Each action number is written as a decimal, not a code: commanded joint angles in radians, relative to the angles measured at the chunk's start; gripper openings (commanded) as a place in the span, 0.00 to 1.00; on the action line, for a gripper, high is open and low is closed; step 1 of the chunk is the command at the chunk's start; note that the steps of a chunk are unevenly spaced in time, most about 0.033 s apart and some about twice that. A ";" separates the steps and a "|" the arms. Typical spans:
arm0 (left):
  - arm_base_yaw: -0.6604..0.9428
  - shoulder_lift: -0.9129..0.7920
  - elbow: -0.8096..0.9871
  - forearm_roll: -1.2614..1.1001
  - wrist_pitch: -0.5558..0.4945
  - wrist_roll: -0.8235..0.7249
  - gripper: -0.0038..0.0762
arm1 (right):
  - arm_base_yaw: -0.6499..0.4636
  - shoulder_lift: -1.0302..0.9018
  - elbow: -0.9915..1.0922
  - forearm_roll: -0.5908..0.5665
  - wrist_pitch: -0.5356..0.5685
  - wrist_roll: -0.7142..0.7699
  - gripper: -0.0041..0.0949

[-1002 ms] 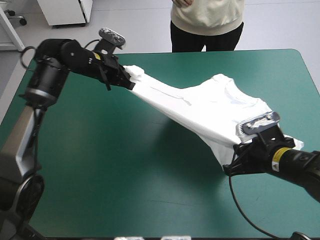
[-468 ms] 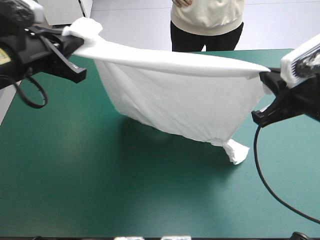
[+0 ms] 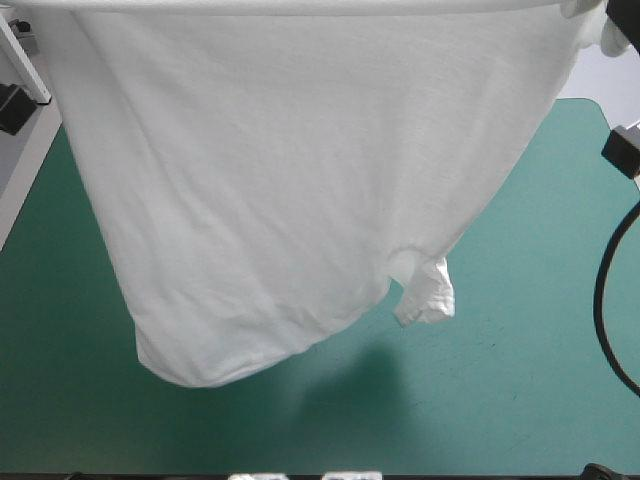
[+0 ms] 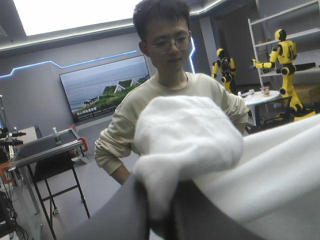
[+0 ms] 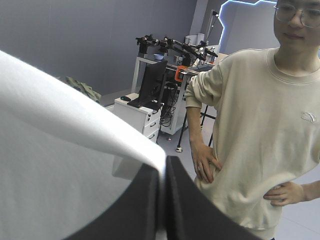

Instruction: Fold the cloth

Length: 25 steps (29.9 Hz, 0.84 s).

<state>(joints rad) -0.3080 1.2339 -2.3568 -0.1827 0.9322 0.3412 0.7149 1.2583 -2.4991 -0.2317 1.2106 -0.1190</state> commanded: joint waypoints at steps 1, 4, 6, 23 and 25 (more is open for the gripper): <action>0.003 -0.005 -0.018 0.055 -0.098 -0.007 0.04 | -0.006 0.011 -0.036 -0.084 -0.003 -0.008 0.03; 0.003 0.009 0.022 0.093 -0.052 -0.025 0.04 | -0.006 0.039 -0.009 -0.086 0.038 0.009 0.02; 0.003 0.020 0.060 0.131 -0.012 -0.047 0.04 | -0.006 0.053 0.023 -0.114 0.036 0.014 0.02; 0.026 0.304 0.303 0.316 -0.662 -0.305 0.04 | -0.299 0.335 0.111 -0.186 -0.480 0.119 0.02; 0.042 0.338 0.303 0.314 -0.817 -0.305 0.04 | -0.375 0.357 0.109 -0.108 -0.581 0.127 0.02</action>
<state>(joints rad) -0.2851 1.5731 -2.0270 0.1026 0.4162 0.0651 0.4368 1.6265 -2.3674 -0.3843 0.8626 0.0000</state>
